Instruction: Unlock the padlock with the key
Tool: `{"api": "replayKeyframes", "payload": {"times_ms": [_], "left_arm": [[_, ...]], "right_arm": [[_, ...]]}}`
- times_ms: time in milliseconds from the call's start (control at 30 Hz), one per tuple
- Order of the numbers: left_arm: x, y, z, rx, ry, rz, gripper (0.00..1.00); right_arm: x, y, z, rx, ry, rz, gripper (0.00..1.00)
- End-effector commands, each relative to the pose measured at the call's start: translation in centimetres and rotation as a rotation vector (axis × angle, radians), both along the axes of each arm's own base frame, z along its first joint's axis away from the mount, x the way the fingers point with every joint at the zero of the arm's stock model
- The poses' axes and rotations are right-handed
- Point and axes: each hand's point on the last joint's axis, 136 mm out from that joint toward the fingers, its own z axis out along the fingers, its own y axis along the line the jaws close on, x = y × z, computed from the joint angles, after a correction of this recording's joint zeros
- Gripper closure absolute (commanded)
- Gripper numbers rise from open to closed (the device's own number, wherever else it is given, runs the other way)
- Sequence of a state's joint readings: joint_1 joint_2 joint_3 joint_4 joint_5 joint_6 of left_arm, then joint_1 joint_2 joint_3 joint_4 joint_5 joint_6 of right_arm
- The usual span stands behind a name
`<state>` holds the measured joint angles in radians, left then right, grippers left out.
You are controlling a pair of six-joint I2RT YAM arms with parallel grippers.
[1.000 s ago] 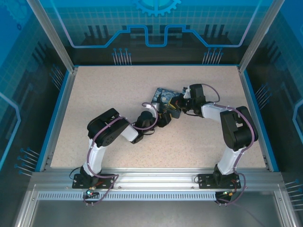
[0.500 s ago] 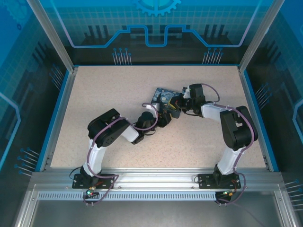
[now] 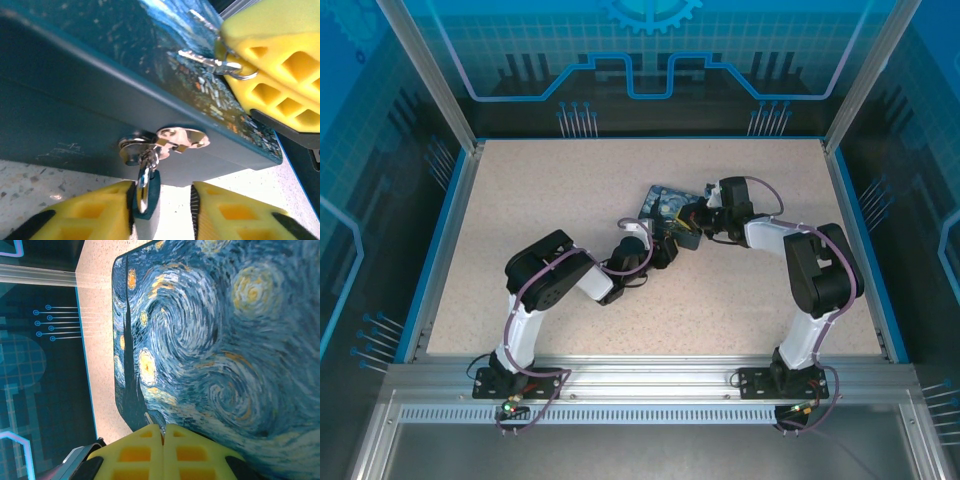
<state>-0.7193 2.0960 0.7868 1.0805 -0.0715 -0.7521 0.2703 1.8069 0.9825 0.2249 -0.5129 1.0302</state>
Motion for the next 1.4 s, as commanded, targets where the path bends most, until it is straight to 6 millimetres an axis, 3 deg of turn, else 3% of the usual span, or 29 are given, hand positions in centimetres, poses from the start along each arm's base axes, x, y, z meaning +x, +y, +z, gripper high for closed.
{"api": "replayKeyframes", "payload": {"times_ms": [0,500,733,867,1367], "left_arm": [[-0.2,0.1,-1.1,0.028,0.023,0.013,0.68],[0.3,0.3,-1.7,0.075,0.047,0.035,0.77],[0.5,0.0,-1.8,0.092,0.055,0.028,0.67],[0.6,0.0,-2.1,0.107,0.064,0.035,0.66],[0.8,0.9,-2.2,0.131,0.070,0.087,0.90]], "right_arm": [[-0.8,0.6,-1.8,-0.025,0.054,0.023,1.00],[-0.9,0.5,-1.8,-0.026,0.058,0.021,1.00],[-1.0,0.6,-1.9,-0.023,0.060,0.024,1.00],[-1.0,0.6,-2.0,-0.022,0.061,0.023,1.00],[-0.9,0.6,-2.2,-0.023,0.066,0.021,1.00]]}}
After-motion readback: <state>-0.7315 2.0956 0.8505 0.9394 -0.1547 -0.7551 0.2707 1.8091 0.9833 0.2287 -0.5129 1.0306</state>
